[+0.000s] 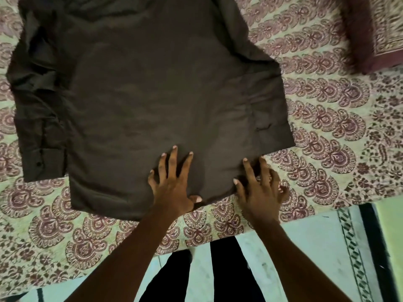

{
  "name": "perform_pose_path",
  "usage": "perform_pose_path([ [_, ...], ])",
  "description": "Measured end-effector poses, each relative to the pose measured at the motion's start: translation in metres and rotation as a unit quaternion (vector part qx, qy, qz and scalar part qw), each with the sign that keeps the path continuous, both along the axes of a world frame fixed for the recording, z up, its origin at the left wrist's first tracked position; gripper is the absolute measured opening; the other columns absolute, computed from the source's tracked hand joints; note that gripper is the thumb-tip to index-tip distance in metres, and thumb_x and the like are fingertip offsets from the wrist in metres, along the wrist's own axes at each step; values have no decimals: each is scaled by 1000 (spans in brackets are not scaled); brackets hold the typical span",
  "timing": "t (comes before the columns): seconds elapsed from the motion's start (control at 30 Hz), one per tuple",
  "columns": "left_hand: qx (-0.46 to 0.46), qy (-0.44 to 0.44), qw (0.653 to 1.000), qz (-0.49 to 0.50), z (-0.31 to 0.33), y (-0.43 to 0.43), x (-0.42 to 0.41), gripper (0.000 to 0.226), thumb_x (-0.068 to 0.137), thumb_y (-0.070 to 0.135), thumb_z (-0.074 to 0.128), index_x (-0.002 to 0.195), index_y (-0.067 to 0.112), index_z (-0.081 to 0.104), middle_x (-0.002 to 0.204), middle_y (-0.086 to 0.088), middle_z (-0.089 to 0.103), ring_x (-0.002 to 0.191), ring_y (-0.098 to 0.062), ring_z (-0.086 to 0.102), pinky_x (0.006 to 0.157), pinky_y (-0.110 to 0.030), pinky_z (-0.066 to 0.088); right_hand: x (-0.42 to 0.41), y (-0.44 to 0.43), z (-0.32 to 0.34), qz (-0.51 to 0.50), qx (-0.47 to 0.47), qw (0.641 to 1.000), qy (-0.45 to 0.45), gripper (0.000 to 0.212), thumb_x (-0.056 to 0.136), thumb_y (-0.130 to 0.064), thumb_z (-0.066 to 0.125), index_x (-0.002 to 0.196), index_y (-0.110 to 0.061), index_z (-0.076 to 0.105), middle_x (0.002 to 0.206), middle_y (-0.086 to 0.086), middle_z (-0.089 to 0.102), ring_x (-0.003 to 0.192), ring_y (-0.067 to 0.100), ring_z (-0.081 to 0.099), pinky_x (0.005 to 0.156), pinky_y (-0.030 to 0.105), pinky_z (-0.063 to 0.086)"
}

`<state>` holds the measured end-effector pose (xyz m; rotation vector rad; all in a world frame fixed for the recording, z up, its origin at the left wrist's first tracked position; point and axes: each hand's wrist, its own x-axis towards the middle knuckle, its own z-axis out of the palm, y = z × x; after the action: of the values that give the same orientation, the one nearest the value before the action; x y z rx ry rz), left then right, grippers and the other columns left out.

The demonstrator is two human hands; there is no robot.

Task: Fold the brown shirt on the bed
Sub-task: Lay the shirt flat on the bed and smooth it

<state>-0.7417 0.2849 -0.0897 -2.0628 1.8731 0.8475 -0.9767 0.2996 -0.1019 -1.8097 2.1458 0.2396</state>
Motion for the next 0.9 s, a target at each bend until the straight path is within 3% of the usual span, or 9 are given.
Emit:
perform_pose_path([
  [0.13,4,-21,1000,6,14,-17,-9,117,64,67,77,158,41,12,165,-4,-1,147,-37,11,110,-66,28,5,-6,12,-31,-42,999,-11,57,99,-59,44,148,-30,50,166,6,29,144,35,30,108,64,31],
  [0.2,-54,-4,998,25,20,-33,-18,101,64,59,75,152,34,32,159,-4,17,140,-37,24,108,-64,31,15,-35,12,8,-74,996,-51,52,102,-52,48,148,-26,48,166,5,28,144,33,27,108,65,29],
  [0.27,-98,10,995,36,18,-57,-26,97,66,52,76,151,30,35,161,-2,21,142,-35,27,108,-61,31,27,-74,4,84,-107,988,-71,50,103,-45,48,149,-24,48,166,2,30,144,28,28,107,61,29],
  [0.37,-71,11,997,11,5,-92,-29,121,65,59,80,162,32,12,171,4,1,156,-30,7,115,-65,23,42,-134,-11,195,-125,972,-44,52,101,-44,46,149,-24,49,164,-1,36,146,26,35,104,56,27],
  [0.5,-14,-13,1000,13,-6,-107,-25,141,58,74,79,160,41,-12,168,15,-20,158,-25,-12,116,-73,11,29,-190,-21,223,-86,971,-7,55,102,-59,39,149,-33,47,160,4,40,144,33,36,105,69,27],
  [0.67,-19,-15,1000,11,5,-123,-26,136,57,74,81,160,43,-2,167,8,-11,154,-30,2,116,-69,21,21,-227,-13,129,-108,986,2,58,102,-60,40,146,-23,50,162,13,34,147,38,29,105,71,27],
  [0.73,-45,-10,999,20,6,-137,-25,136,55,75,81,160,43,2,168,7,-12,156,-29,2,116,-67,22,31,-242,-15,224,-151,962,-33,53,103,-50,44,144,-18,52,163,11,34,146,34,30,103,65,31],
  [0.83,-11,-6,999,32,-7,-155,-22,150,51,77,82,157,46,-20,164,11,-36,157,-27,-22,120,-68,7,41,-278,-29,425,-116,893,-89,53,104,-43,44,151,-19,48,167,4,32,149,30,33,105,59,36],
  [0.9,28,3,999,36,-14,-159,-20,154,51,78,81,150,49,-33,157,14,-49,151,-25,-36,120,-69,-2,42,-306,-36,433,-86,894,-79,61,103,-54,38,158,-27,37,171,-1,24,154,27,28,109,60,35],
])
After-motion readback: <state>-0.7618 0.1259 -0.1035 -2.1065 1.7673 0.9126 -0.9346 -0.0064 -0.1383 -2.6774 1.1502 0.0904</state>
